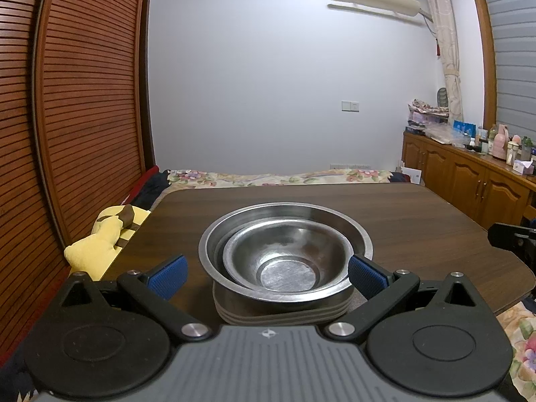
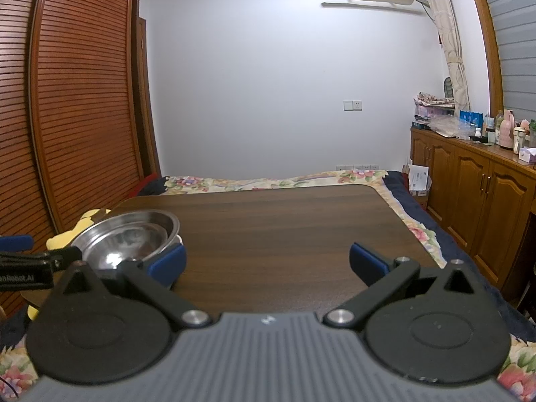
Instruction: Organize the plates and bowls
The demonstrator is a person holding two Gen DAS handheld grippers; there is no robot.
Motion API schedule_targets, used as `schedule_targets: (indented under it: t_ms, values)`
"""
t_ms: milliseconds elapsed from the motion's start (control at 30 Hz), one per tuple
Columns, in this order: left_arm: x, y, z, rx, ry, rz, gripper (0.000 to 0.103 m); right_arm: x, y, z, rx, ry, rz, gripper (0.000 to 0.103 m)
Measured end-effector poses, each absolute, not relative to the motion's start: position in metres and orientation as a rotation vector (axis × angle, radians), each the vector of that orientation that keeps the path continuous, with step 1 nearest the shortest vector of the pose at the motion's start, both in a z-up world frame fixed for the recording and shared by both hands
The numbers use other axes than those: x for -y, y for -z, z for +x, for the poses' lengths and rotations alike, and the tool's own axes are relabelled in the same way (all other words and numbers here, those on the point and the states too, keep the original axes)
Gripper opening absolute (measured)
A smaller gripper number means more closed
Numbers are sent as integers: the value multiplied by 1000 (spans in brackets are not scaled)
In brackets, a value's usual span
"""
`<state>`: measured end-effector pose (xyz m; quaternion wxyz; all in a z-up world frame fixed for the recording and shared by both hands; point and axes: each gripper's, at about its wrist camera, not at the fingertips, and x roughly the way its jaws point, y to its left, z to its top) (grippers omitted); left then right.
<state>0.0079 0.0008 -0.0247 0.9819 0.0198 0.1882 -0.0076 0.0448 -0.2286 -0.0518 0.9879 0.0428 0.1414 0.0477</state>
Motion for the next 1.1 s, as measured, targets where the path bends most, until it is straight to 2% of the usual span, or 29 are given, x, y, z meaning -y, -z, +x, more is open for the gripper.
schedule_targets:
  t_ms: [1100]
  values:
    - [2,24,6,-383,14,45,103,228,54,45,-287,-100,84,103]
